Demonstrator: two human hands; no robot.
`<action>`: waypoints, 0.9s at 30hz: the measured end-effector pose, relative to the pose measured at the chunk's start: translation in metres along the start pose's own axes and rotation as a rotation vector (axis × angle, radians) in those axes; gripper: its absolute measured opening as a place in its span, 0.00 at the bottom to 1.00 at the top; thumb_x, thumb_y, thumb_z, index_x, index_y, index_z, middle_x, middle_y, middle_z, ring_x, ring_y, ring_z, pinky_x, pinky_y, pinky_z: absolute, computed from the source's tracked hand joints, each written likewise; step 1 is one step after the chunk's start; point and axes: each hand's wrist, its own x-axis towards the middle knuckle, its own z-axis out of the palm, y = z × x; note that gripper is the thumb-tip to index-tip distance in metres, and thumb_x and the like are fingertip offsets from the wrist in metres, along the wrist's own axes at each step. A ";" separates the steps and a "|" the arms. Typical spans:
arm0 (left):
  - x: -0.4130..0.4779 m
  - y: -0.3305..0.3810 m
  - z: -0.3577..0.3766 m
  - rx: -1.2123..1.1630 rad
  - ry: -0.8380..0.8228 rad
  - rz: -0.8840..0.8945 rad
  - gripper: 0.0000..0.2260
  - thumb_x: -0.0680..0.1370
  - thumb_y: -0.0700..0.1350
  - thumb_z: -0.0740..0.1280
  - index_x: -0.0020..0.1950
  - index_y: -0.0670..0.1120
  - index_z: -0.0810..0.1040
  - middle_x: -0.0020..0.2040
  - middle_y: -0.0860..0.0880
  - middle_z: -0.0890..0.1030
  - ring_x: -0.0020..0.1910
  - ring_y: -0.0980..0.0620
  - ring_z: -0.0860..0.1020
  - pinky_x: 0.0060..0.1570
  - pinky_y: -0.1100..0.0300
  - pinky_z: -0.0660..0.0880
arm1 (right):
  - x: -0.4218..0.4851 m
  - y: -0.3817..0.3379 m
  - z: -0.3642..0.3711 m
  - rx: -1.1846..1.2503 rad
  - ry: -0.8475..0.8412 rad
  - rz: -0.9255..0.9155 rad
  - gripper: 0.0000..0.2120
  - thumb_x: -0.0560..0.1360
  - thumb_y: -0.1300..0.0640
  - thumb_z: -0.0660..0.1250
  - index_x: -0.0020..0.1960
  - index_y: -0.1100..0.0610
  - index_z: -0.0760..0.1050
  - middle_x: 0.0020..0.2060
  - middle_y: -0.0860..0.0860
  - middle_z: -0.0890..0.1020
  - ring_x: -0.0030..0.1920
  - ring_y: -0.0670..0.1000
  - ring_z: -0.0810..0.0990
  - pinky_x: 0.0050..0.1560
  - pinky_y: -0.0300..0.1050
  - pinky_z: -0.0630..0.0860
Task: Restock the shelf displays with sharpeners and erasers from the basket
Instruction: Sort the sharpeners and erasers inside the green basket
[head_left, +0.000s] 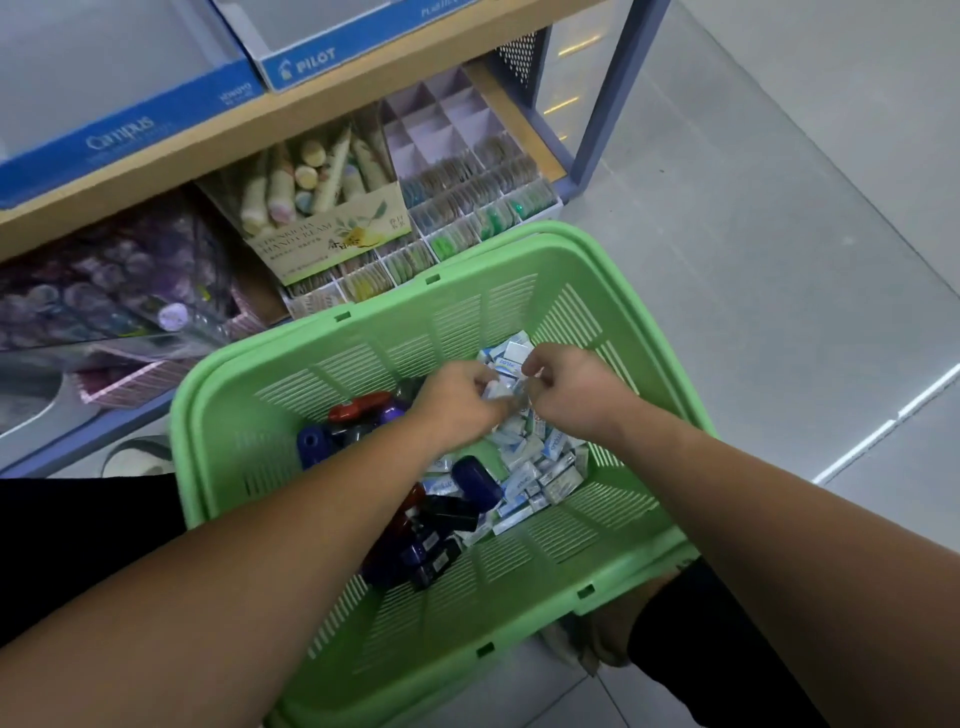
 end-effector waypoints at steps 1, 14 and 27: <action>-0.001 0.010 -0.001 -0.112 -0.054 -0.009 0.25 0.75 0.51 0.77 0.69 0.47 0.77 0.57 0.50 0.81 0.50 0.52 0.82 0.47 0.59 0.78 | -0.004 -0.003 -0.002 -0.079 0.008 0.001 0.10 0.79 0.58 0.64 0.59 0.57 0.78 0.47 0.58 0.84 0.45 0.59 0.83 0.43 0.45 0.76; -0.047 -0.054 0.008 0.811 -0.348 0.139 0.30 0.72 0.57 0.75 0.72 0.56 0.70 0.60 0.50 0.77 0.61 0.47 0.73 0.61 0.49 0.73 | -0.017 -0.001 0.055 -0.485 -0.415 -0.131 0.20 0.75 0.57 0.73 0.66 0.50 0.76 0.62 0.50 0.76 0.62 0.55 0.78 0.61 0.49 0.77; -0.061 -0.061 -0.001 0.887 -0.346 0.277 0.28 0.73 0.55 0.77 0.70 0.55 0.71 0.55 0.50 0.78 0.56 0.48 0.71 0.57 0.53 0.67 | -0.002 0.003 0.054 -0.876 -0.533 -0.173 0.18 0.73 0.48 0.78 0.61 0.45 0.81 0.64 0.52 0.67 0.61 0.57 0.78 0.51 0.48 0.75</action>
